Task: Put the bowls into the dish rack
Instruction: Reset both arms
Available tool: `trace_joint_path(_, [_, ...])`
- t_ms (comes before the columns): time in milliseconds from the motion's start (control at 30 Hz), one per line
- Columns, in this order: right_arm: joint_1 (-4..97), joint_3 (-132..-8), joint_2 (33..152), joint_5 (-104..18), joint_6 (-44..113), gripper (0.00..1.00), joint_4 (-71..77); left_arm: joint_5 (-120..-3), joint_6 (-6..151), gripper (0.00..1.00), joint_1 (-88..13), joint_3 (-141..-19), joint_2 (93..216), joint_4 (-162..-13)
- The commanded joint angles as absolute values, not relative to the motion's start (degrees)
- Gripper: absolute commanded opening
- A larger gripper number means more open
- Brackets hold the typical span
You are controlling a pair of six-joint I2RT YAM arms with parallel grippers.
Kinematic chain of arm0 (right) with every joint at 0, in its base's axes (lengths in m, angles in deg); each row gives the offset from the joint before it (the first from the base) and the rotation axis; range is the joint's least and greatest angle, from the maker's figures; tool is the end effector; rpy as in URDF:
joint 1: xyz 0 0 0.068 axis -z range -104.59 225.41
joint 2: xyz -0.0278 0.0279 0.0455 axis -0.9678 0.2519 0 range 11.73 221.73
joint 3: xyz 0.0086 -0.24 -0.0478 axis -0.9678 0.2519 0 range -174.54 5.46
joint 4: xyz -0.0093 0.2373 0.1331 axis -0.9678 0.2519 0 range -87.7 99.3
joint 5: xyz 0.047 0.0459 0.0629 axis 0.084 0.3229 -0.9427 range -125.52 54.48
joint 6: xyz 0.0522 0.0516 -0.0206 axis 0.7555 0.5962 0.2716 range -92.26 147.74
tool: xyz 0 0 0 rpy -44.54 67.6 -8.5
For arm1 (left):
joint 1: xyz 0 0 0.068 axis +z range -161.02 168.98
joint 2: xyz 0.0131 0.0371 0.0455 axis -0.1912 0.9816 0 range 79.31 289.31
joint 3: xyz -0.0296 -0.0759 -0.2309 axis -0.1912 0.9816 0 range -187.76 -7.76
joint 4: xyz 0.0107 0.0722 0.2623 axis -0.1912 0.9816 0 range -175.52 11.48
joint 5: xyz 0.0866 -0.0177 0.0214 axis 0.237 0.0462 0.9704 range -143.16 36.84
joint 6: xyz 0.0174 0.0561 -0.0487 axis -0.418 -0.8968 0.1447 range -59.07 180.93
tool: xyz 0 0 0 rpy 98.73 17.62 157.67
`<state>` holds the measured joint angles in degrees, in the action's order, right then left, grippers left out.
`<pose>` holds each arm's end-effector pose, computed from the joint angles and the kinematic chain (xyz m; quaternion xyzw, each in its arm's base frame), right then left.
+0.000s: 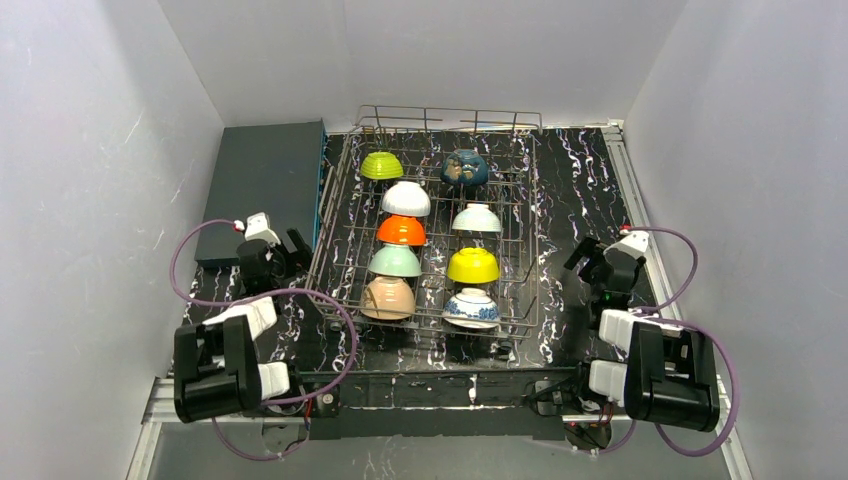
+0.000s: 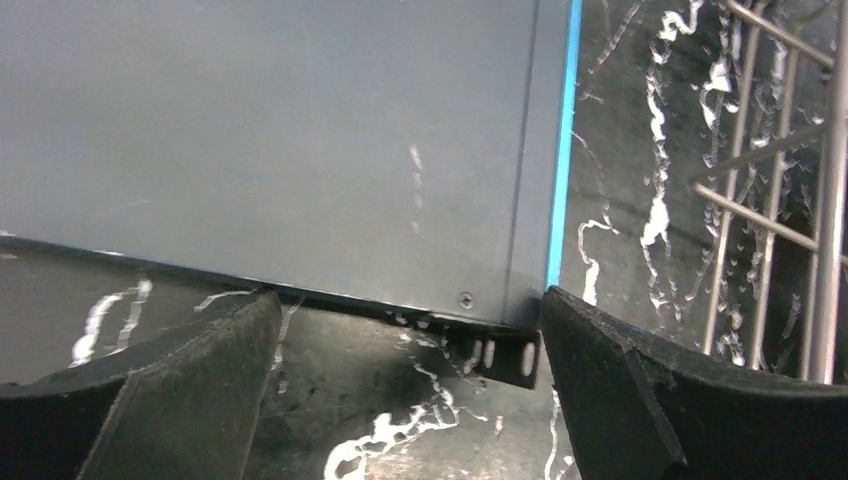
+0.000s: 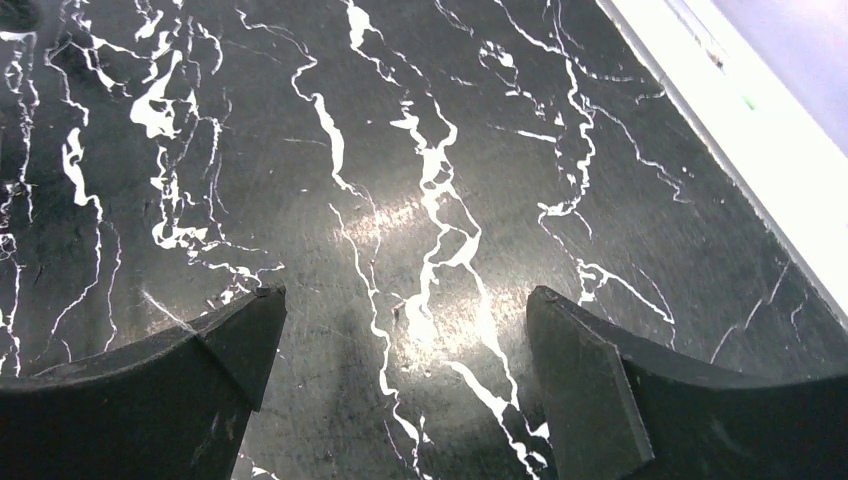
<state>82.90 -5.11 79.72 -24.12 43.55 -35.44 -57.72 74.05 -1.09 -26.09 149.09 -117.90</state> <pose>0.2461 -0.0452 0.1013 0.2202 0.7852 -0.0394 0.5775 0.2731 0.0426 0.1254 -0.1401 0.8020 -0.0485 0.5786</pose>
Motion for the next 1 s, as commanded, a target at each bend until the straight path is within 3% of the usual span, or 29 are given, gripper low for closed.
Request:
trace_joint_path(0, [82.4,-1.6,82.9,-23.9,37.8,0.99,-55.6,-65.0,70.0,0.98,-1.0,-25.5,154.6,-132.8])
trace_joint_path(233, [82.3,-3.3,92.3,-27.0,35.5,0.99,-65.0,-68.4,66.4,0.98,-2.1,-26.1,161.1,-139.1])
trace_joint_path(367, [80.5,-2.9,97.8,-31.3,32.2,0.99,-72.4,-62.5,64.1,0.98,-6.0,-22.5,165.1,-149.4])
trace_joint_path(467, [77.3,-3.6,104.0,-29.7,30.2,0.99,-78.7,-59.9,64.6,0.98,-6.2,-23.6,164.0,-145.4])
trace_joint_path(533, [76.7,-7.5,102.0,-28.5,29.1,0.99,-66.6,-59.4,64.3,0.98,-6.7,-23.7,164.3,-145.5])
trace_joint_path(967, [73.7,-10.5,103.4,-28.1,26.4,0.99,-63.3,-59.7,62.6,0.98,-7.9,-25.2,164.7,-143.1])
